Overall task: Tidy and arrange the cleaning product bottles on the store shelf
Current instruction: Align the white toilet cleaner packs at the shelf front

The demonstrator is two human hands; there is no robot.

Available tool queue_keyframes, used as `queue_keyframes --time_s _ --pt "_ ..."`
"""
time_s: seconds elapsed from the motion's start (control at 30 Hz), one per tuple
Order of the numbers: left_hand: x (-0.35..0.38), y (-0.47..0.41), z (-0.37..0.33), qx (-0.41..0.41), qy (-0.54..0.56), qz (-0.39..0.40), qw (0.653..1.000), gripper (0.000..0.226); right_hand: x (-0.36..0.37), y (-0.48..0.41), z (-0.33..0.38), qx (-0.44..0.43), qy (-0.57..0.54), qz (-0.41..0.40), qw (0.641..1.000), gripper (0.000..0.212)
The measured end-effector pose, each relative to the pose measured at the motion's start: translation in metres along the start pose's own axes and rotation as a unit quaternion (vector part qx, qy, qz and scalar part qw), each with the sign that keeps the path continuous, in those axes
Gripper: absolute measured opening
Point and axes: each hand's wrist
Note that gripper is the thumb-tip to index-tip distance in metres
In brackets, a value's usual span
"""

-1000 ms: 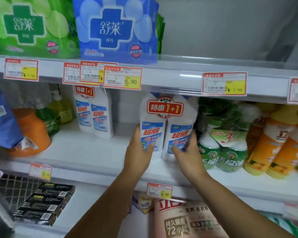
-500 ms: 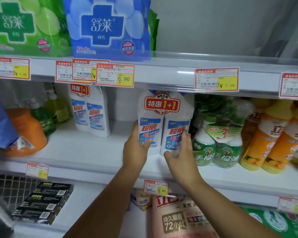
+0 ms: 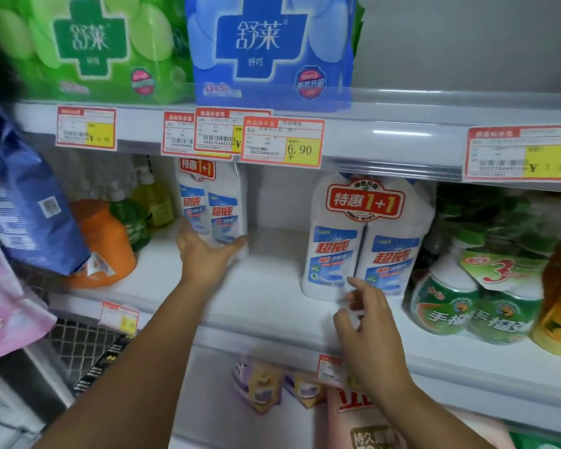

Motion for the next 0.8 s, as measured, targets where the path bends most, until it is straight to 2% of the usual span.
queue_keyframes --time_s 0.07,0.17,0.33,0.43,0.53,0.67,0.8 --pt "-0.005 -0.019 0.001 0.008 0.033 0.033 0.999 0.092 0.002 -0.002 -0.001 0.002 0.022 0.006 1.0 0.047" --pt "-0.009 -0.042 -0.006 0.026 0.054 0.06 0.996 0.105 0.007 -0.004 0.001 -0.004 0.053 0.021 0.998 0.045" --pt "-0.026 -0.068 -0.018 0.009 0.058 0.076 0.995 0.093 0.039 -0.023 0.022 -0.044 0.021 0.098 0.994 0.033" --pt "-0.041 -0.09 -0.003 -0.009 0.045 0.114 0.992 0.107 0.078 -0.051 0.043 -0.058 0.024 0.145 0.987 0.045" --pt "-0.05 -0.107 0.007 -0.012 0.02 0.151 0.988 0.119 0.115 -0.084 0.062 0.0 -0.02 0.167 0.986 0.07" --pt "-0.048 -0.117 0.0 0.018 0.038 0.192 0.981 0.094 0.144 -0.12 0.084 0.051 -0.101 0.173 0.978 0.09" --pt "-0.047 -0.114 0.005 0.03 0.021 0.162 0.986 0.067 0.159 -0.126 0.098 0.037 -0.171 0.163 0.971 0.077"
Point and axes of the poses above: each hand's wrist, its own y-axis away from the middle knuckle, its own x-axis out of the palm, z = x × y, and after that the axes turned 8 degrees about -y, right-handed
